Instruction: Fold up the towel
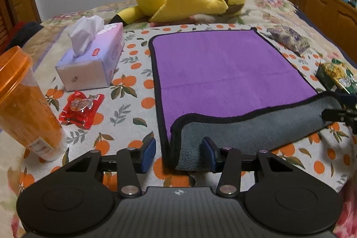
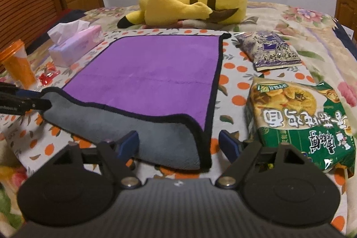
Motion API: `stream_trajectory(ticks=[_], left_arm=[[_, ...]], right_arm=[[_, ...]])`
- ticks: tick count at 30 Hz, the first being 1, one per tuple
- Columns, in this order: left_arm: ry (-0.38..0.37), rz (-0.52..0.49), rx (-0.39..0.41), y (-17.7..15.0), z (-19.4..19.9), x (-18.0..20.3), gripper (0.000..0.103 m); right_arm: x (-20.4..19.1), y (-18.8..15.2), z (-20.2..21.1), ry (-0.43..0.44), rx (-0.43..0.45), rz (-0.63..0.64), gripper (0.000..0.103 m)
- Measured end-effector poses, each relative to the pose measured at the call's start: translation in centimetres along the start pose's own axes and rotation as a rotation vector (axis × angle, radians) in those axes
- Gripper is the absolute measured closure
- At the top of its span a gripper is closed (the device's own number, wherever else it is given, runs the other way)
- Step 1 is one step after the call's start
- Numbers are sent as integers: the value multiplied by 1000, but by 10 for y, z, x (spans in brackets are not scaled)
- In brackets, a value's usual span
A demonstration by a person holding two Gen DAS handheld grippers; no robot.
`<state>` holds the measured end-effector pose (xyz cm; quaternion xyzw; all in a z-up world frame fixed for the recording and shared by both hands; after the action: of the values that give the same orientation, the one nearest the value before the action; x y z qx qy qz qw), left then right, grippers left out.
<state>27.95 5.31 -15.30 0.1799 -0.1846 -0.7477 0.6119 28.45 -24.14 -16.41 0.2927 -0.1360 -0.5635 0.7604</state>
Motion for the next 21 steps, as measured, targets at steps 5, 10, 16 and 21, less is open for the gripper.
stream_trajectory(ticks=[5,10,16,21], left_arm=[[-16,0,-12,-1,0,1,64],[-28,-18,-1,0,2,6,68],[-25,-14,7,1,1,4,73],[-32,-11,17,2,4,4,89]], right_arm=[[-1,1,2,22,-1,-1,34],[1,4,3,32,1,-2,43],[2,3,1,29,-8,4,60],[3,3,1,19,-5,14,78]])
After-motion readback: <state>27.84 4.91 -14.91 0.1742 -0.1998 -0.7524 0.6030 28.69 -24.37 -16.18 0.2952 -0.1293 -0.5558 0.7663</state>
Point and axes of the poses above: each gripper's, at about its wrist camera, not at the fingertips, and z roughly against the way its jaws point, x to its right, y to its top, the point moved 5 cm from there along -z, roughly the way its jaws point, and after that the axes turned 12 degrees about -x, right-handed, at the moved point
